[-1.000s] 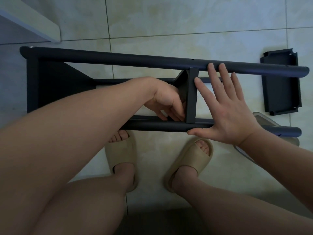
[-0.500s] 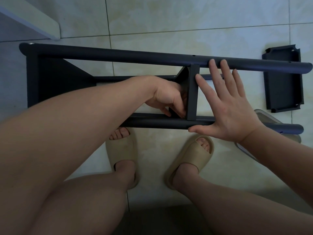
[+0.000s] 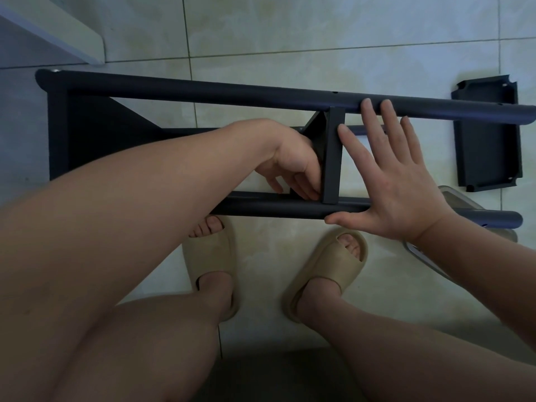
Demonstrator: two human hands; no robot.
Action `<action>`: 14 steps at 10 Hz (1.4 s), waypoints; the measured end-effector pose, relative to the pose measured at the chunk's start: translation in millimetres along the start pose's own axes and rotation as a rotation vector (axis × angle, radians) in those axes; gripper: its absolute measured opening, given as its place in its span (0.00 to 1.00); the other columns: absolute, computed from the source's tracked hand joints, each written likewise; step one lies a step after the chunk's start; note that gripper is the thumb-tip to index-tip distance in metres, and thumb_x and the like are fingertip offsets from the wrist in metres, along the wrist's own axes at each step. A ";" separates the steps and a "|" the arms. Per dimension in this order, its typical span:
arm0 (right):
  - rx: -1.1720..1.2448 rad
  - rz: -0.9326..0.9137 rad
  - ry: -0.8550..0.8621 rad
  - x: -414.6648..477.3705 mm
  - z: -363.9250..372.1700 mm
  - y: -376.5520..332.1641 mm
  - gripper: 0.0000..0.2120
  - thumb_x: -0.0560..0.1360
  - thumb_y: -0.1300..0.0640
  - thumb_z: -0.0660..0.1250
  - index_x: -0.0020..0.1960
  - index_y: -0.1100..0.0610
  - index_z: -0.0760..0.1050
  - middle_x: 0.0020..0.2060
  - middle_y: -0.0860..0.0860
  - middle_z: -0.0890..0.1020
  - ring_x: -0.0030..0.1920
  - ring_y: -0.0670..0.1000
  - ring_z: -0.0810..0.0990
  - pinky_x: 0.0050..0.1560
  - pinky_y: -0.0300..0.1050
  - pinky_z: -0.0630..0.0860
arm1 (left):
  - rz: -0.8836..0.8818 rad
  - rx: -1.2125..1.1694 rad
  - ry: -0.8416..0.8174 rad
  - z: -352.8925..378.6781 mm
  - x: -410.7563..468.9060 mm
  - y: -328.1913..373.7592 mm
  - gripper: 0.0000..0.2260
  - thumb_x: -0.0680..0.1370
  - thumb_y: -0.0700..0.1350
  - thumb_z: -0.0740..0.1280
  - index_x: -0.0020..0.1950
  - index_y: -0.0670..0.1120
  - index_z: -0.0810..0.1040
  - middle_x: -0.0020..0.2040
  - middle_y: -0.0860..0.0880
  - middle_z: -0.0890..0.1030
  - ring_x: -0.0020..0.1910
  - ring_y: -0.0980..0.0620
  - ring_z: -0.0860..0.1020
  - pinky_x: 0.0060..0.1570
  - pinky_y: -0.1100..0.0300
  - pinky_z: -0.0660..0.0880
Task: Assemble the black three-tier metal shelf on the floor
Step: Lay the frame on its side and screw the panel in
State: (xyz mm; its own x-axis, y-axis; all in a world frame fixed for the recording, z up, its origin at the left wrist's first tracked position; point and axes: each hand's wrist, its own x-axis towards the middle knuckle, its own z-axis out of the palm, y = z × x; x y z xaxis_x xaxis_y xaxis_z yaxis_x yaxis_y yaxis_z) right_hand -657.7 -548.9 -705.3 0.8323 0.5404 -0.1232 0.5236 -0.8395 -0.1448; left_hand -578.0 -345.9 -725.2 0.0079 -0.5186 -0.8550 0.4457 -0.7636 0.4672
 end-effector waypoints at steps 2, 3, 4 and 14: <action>0.000 0.000 0.000 -0.7 0.3 0.1 0.55 0.71 0.19 0.53 0.83 0.58 0.51 0.81 0.64 0.49 0.81 0.68 0.45 0.78 0.69 0.48 | -0.008 -0.023 0.001 1.6 0.7 0.4 0.10 0.77 0.41 0.70 0.58 0.47 0.82 0.52 0.50 0.87 0.58 0.53 0.82 0.70 0.42 0.67; -0.002 -0.001 0.001 -0.5 0.2 -0.1 0.55 0.71 0.19 0.53 0.83 0.58 0.51 0.81 0.64 0.49 0.81 0.68 0.45 0.78 0.69 0.48 | -0.005 -0.028 0.001 1.8 1.2 0.8 0.11 0.77 0.40 0.70 0.59 0.47 0.82 0.53 0.49 0.87 0.57 0.53 0.82 0.69 0.43 0.68; -0.002 -0.003 -0.002 -0.5 0.0 0.0 0.55 0.71 0.19 0.53 0.83 0.58 0.51 0.81 0.64 0.48 0.81 0.68 0.45 0.78 0.70 0.48 | 0.007 -0.039 -0.002 1.9 1.3 0.0 0.11 0.77 0.39 0.70 0.59 0.47 0.82 0.52 0.49 0.86 0.57 0.54 0.82 0.69 0.44 0.69; 0.000 -0.002 -0.001 0.2 0.0 -0.2 0.55 0.71 0.19 0.52 0.83 0.57 0.51 0.81 0.64 0.49 0.81 0.68 0.45 0.78 0.69 0.48 | -0.024 -0.050 -0.024 1.4 1.8 -0.7 0.06 0.78 0.41 0.69 0.53 0.49 0.83 0.48 0.52 0.86 0.56 0.54 0.81 0.70 0.44 0.68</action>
State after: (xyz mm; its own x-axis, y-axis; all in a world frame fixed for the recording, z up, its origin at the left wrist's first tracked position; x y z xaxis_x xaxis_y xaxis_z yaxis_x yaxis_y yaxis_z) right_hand -657.6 -548.7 -705.3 0.8314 0.5418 -0.1236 0.5249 -0.8387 -0.1453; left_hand -579.5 -346.8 -726.8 -0.0245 -0.5099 -0.8599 0.4897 -0.7560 0.4344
